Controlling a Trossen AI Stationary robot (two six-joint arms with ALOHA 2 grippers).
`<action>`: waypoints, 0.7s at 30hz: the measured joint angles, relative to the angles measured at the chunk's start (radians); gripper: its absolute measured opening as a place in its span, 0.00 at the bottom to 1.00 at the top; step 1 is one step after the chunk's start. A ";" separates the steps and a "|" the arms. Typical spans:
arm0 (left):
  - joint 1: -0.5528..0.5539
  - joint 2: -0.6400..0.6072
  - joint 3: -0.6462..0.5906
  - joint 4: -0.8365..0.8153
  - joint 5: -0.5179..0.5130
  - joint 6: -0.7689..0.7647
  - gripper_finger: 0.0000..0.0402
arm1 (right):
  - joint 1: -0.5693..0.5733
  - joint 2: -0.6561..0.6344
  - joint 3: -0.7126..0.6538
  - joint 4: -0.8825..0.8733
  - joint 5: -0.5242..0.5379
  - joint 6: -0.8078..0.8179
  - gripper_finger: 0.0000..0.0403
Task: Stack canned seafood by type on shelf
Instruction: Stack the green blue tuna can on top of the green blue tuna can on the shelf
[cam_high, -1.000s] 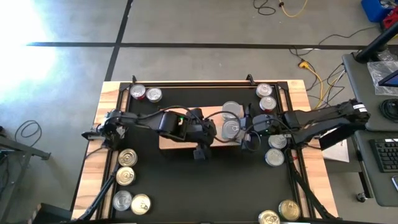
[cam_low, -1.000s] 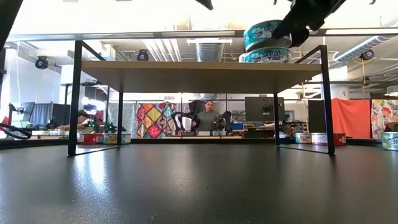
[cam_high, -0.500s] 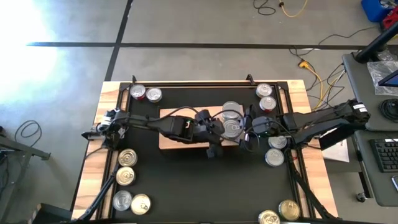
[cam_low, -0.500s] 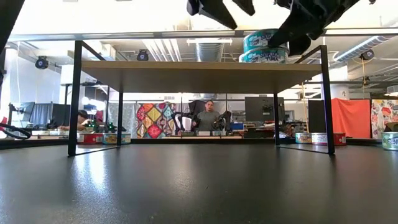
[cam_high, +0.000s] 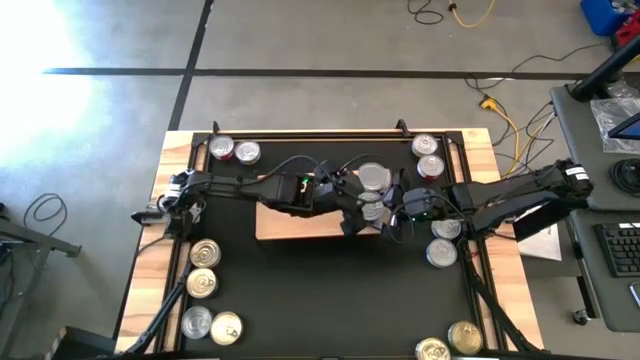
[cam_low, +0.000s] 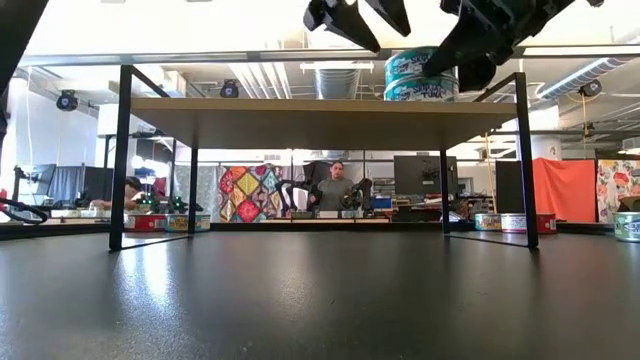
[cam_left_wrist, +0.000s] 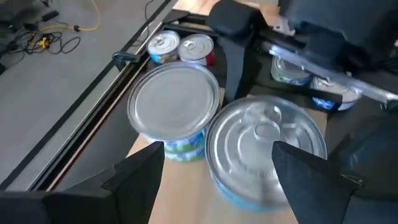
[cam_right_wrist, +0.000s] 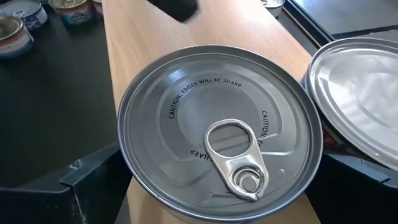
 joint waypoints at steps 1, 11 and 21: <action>0.003 0.008 0.000 0.017 0.015 0.012 0.70 | 0.000 0.005 0.001 0.003 0.001 0.001 0.99; 0.006 0.037 -0.002 0.074 0.150 0.101 0.62 | 0.000 0.013 0.002 0.004 0.003 0.003 0.99; 0.027 0.037 -0.002 0.121 0.169 0.101 0.04 | 0.000 0.013 0.002 -0.002 0.002 -0.007 0.99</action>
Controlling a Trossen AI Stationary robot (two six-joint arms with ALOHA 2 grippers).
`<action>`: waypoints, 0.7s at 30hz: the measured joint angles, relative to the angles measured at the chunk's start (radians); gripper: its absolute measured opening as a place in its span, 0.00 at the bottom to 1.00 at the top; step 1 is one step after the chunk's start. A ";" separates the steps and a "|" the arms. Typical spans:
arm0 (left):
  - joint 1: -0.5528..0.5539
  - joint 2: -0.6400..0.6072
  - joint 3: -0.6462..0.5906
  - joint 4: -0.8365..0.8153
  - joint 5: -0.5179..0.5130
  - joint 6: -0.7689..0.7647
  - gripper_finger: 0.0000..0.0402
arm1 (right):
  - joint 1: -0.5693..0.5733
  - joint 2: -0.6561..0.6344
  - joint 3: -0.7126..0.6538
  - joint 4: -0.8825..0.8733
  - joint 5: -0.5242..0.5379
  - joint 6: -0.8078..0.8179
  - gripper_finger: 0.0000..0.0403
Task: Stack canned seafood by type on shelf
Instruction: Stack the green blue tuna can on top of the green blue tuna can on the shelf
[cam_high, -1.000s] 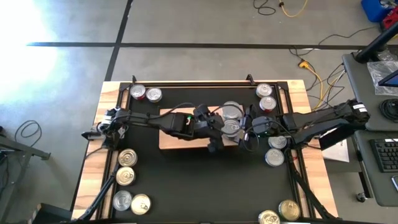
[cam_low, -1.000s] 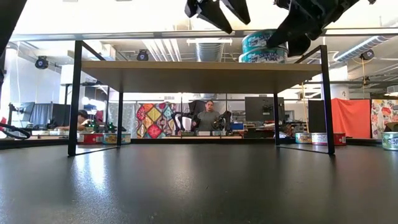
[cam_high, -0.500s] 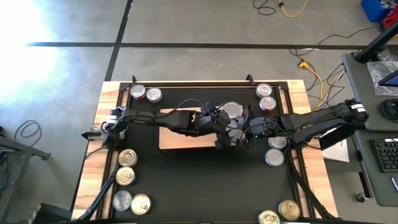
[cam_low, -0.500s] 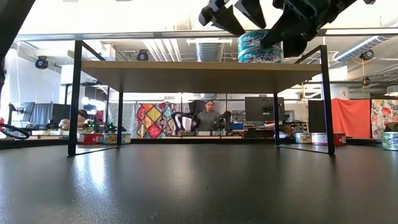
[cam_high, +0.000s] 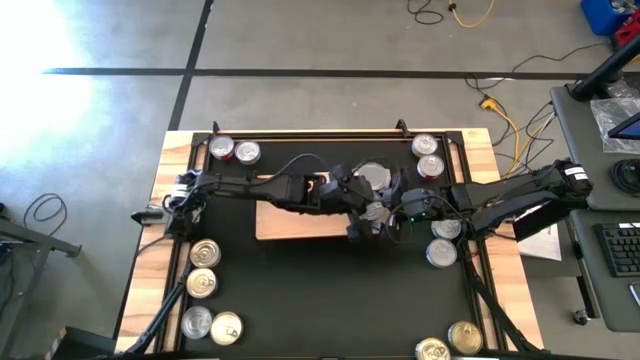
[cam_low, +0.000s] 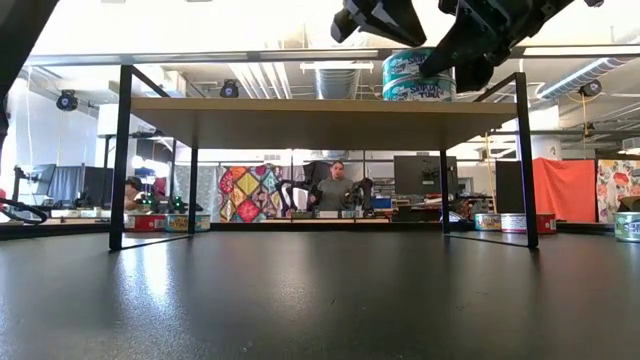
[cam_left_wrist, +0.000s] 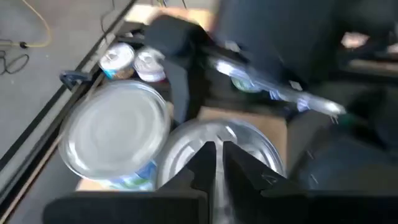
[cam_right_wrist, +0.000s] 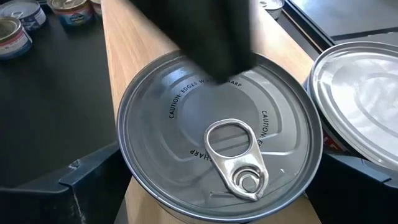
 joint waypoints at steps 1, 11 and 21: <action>0.003 0.000 0.000 -0.001 0.000 0.000 0.04 | 0.000 0.000 0.000 0.000 0.000 -0.003 0.99; 0.008 0.059 0.002 -0.011 0.007 0.021 0.00 | 0.000 -0.004 0.001 -0.011 -0.003 0.000 0.99; 0.009 0.098 0.007 0.010 0.006 0.043 0.00 | 0.000 -0.007 0.133 -0.291 -0.023 0.010 0.99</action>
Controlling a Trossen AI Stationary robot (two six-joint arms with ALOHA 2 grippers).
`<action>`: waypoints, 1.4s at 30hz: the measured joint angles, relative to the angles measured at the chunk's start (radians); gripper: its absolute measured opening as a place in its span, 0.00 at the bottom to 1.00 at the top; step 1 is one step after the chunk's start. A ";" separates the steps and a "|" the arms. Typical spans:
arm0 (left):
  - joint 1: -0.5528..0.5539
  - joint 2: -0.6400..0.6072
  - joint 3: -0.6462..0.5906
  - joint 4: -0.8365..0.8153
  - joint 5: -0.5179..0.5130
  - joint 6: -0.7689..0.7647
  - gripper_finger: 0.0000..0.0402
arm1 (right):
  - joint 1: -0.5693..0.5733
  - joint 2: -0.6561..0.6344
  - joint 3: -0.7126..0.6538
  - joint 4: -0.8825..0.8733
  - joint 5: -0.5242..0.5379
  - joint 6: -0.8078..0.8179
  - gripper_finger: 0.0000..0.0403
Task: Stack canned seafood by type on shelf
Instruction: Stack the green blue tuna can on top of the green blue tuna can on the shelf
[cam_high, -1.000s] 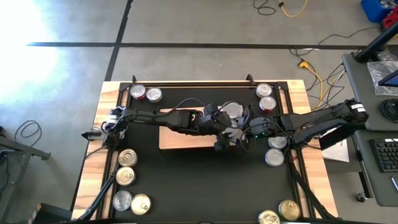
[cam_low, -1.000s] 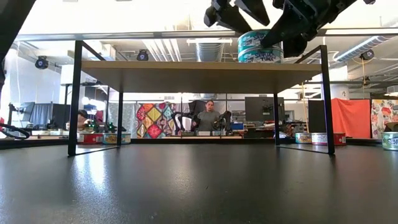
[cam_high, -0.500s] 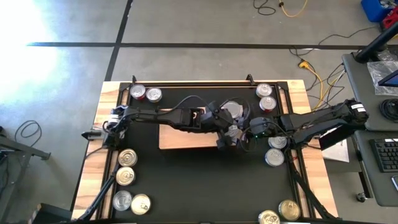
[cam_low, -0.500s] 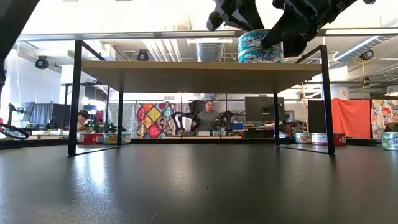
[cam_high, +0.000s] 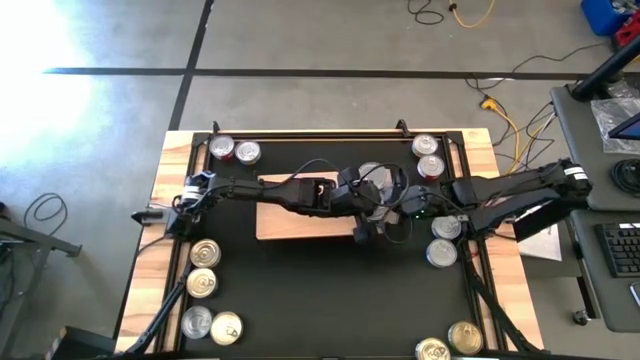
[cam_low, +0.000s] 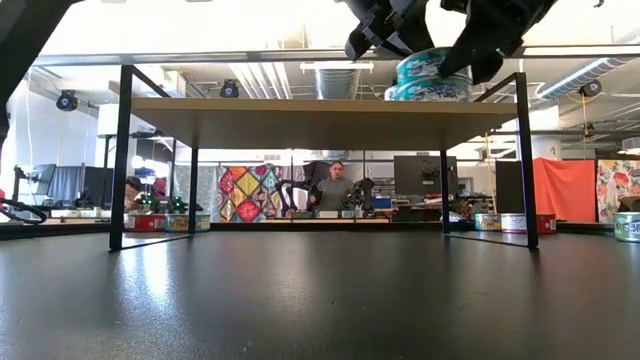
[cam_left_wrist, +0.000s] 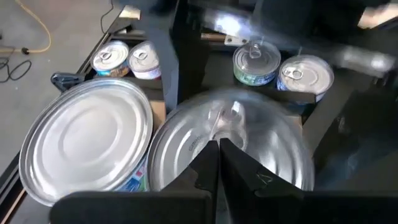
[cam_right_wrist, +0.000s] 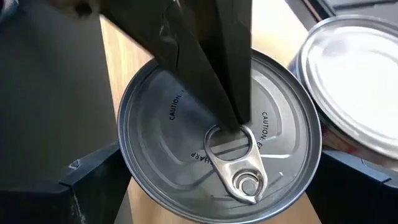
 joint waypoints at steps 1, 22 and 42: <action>0.000 0.004 0.000 0.003 0.000 0.000 0.00 | 0.000 0.000 0.012 -0.025 -0.001 -0.004 0.99; 0.001 0.028 -0.001 0.020 -0.008 -0.002 0.00 | 0.000 -0.019 0.064 -0.230 -0.048 0.017 0.99; -0.011 0.021 0.102 -0.028 -0.049 0.024 0.00 | 0.000 -0.086 0.179 -0.291 -0.021 0.016 0.99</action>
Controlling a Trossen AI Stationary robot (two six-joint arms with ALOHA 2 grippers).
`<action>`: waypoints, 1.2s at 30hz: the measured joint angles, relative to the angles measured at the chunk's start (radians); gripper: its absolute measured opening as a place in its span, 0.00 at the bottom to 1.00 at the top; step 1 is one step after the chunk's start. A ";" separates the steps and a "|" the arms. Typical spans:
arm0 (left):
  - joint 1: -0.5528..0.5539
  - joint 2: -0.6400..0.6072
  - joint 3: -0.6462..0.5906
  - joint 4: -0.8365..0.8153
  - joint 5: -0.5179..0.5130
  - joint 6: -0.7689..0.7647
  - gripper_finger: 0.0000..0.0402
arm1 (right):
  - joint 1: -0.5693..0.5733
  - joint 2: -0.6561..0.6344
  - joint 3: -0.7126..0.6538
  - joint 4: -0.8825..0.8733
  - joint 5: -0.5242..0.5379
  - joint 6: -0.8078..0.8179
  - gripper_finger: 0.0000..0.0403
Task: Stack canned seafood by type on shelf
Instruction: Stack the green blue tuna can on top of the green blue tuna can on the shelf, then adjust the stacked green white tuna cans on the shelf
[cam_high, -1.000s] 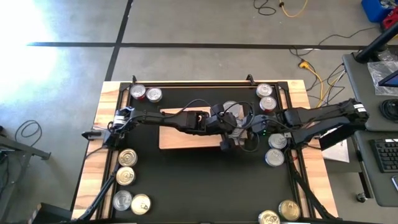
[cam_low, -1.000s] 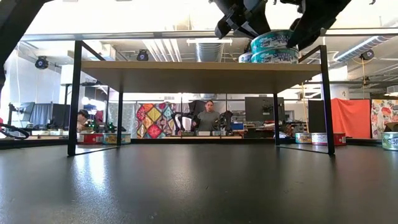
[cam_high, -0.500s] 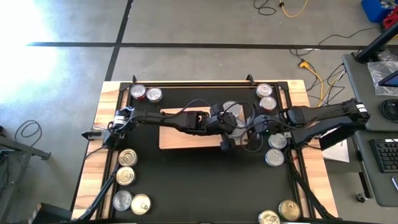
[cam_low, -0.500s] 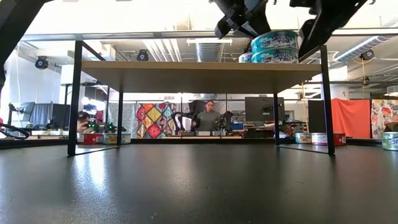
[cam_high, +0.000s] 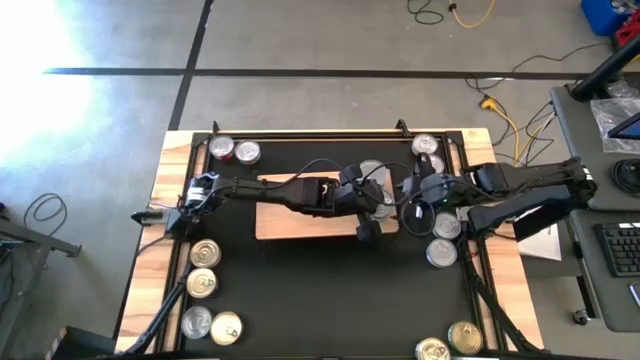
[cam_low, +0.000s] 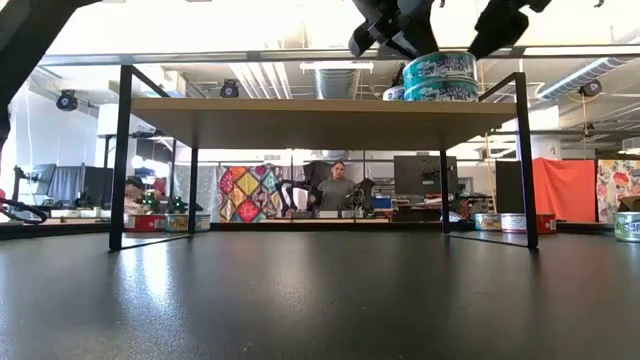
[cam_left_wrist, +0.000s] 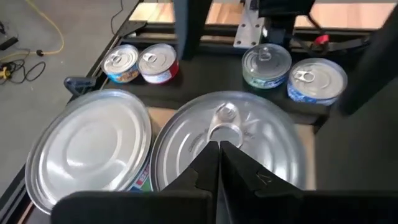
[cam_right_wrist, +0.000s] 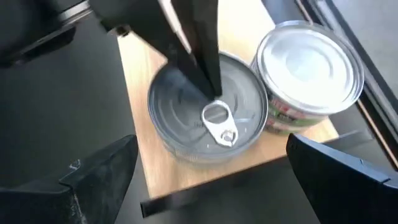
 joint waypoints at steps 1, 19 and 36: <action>-0.003 0.000 0.021 -0.023 0.000 -0.001 0.00 | 0.000 0.000 -0.004 0.011 0.015 0.001 0.99; -0.043 -0.078 0.265 -0.402 -0.164 -0.127 0.00 | -0.160 0.152 -0.011 0.157 0.197 0.076 0.83; -0.138 -0.088 0.265 -0.531 -0.322 -0.160 0.00 | -0.224 0.196 -0.020 0.278 0.104 0.064 0.04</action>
